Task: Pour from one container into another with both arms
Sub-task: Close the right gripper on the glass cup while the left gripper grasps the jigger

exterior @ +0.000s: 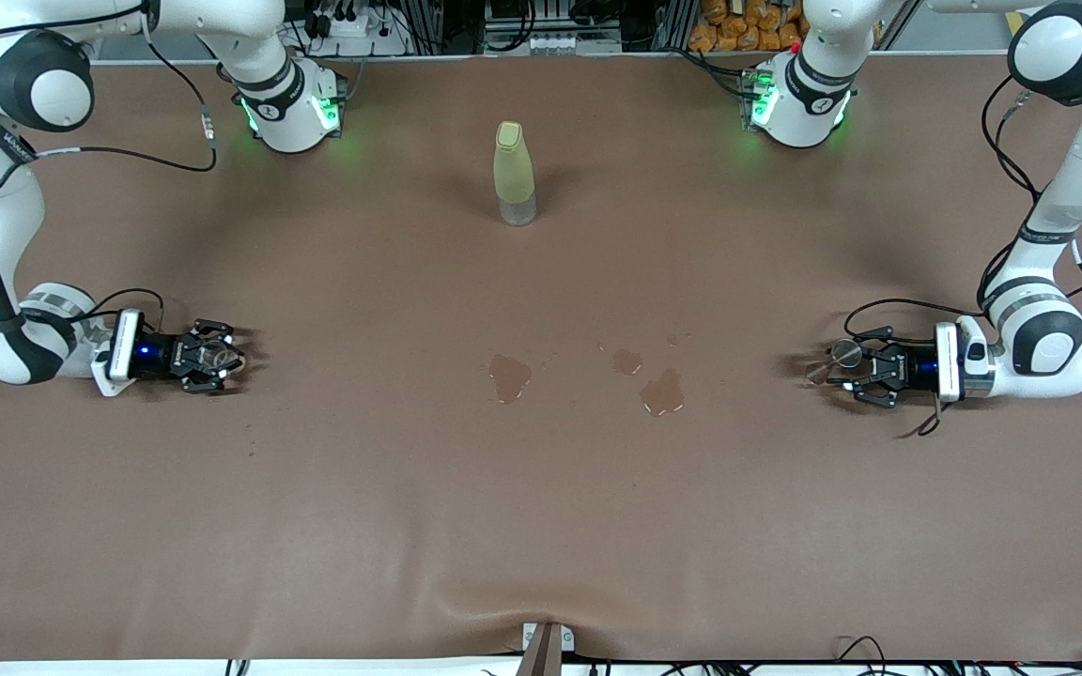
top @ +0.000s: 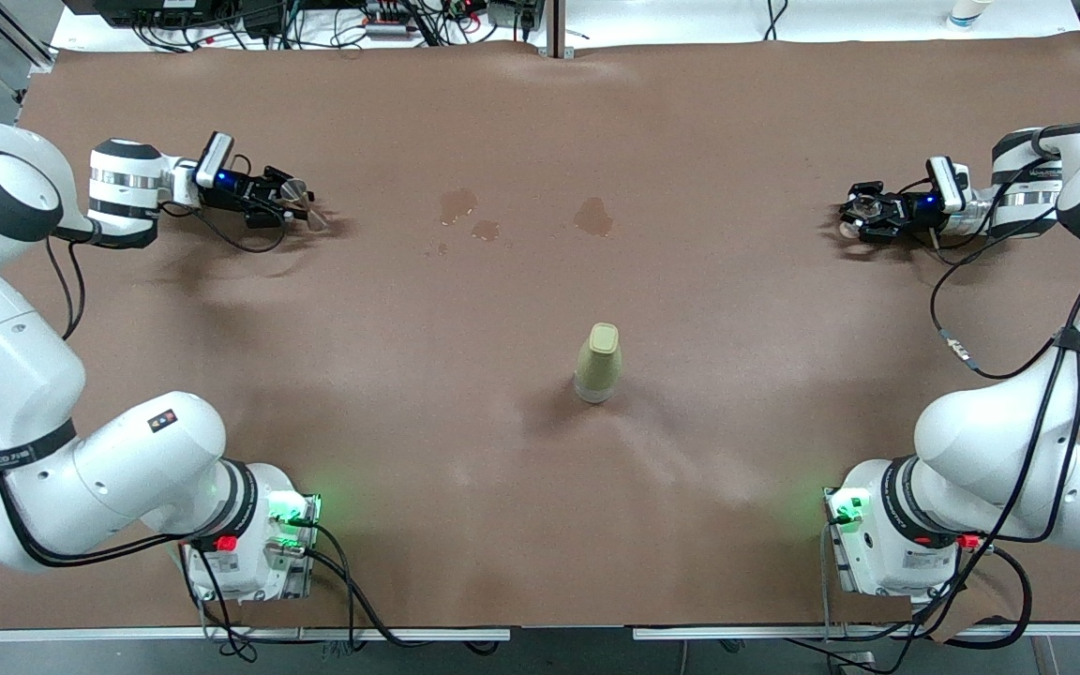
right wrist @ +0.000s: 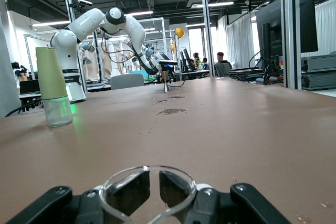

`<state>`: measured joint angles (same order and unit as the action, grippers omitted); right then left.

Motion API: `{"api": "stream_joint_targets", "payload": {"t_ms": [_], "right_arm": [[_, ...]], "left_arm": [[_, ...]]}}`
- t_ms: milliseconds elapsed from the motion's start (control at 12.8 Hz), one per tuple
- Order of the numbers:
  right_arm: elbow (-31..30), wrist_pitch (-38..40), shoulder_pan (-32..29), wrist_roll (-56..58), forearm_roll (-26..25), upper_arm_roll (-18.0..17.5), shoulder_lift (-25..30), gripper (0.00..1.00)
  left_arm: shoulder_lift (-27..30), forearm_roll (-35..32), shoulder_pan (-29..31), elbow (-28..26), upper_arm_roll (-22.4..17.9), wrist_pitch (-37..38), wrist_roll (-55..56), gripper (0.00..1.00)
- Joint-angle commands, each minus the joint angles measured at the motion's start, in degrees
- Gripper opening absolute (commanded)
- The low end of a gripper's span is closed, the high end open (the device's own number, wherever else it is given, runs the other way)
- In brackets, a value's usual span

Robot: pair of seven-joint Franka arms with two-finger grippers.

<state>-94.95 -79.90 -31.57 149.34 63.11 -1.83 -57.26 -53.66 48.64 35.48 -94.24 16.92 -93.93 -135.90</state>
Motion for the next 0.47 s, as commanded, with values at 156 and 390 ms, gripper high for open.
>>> {"api": "stream_joint_targets", "payload": {"t_ms": [156,390], "right_arm": [[-0.1,0.7,0.4,-1.0,1.1,-1.0,0.2,0.09],[0.2,0.4,2.8,-2.8,2.6,-2.0,1.1,0.00]], "left_arm": [[0.7,1.1,-0.2,-1.1,0.0,-0.8,-1.6,0.35],[1.5,0.9,-0.3,-1.0,0.0,-1.2,-1.9,0.20]]}}
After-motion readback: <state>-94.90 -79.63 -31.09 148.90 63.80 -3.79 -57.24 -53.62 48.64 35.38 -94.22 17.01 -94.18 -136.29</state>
